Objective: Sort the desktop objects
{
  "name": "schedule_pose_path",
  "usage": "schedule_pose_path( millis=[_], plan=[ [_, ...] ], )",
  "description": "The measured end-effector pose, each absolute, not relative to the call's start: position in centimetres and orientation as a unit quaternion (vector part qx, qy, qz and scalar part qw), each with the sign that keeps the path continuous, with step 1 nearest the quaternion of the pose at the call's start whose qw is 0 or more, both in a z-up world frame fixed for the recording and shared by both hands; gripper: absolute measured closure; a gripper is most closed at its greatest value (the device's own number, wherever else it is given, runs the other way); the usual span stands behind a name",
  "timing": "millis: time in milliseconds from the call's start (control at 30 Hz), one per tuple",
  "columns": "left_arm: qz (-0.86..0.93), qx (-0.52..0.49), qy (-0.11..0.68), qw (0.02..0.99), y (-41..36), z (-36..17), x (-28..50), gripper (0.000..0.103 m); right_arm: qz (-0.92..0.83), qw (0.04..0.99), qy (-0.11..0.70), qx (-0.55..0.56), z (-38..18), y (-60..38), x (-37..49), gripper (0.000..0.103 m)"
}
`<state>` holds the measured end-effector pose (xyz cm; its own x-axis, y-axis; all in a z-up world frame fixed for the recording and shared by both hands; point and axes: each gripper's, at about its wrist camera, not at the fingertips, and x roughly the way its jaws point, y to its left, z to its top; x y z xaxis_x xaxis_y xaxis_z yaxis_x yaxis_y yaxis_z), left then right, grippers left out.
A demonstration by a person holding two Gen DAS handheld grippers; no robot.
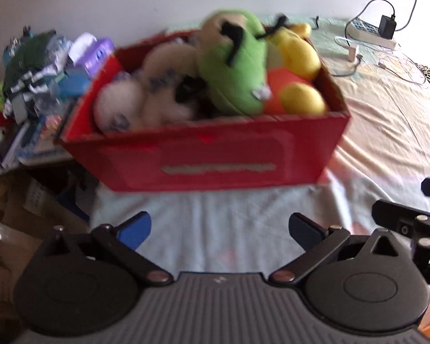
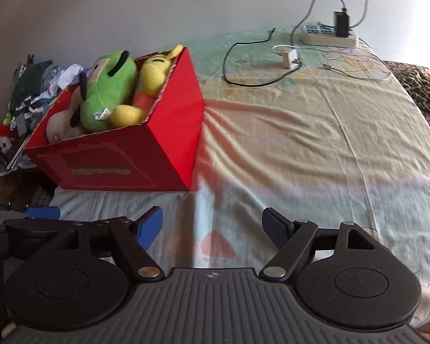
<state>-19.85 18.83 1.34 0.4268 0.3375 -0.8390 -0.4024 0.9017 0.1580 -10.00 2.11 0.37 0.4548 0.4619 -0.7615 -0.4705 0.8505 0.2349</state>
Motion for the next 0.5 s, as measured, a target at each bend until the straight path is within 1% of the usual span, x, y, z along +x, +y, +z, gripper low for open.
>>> schedule_pose_path(
  millis=[167, 267, 367, 500],
  plan=[
    [0.224, 0.017, 0.481, 0.847, 22.3, 4.5, -20.4, 0.001, 0.318, 0.844, 0.427, -0.071, 3.0, 6.3, -9.8, 0.024],
    [0.231, 0.044, 0.478, 0.846, 23.7, 6.3, -21.2, 0.001, 0.346, 0.833, 0.425, -0.078, 4.6, 8.4, -10.0, 0.024],
    [0.238, 0.030, 0.475, 0.847, 25.4, 7.6, -21.9, 0.001, 0.367, 0.820, 0.432, -0.078, 5.7, 10.4, -10.6, 0.024],
    [0.252, 0.015, 0.469, 0.847, 27.2, 7.8, -22.2, 0.001, 0.380, 0.818, 0.421, -0.096, 6.3, 13.2, -11.6, 0.024]
  ],
)
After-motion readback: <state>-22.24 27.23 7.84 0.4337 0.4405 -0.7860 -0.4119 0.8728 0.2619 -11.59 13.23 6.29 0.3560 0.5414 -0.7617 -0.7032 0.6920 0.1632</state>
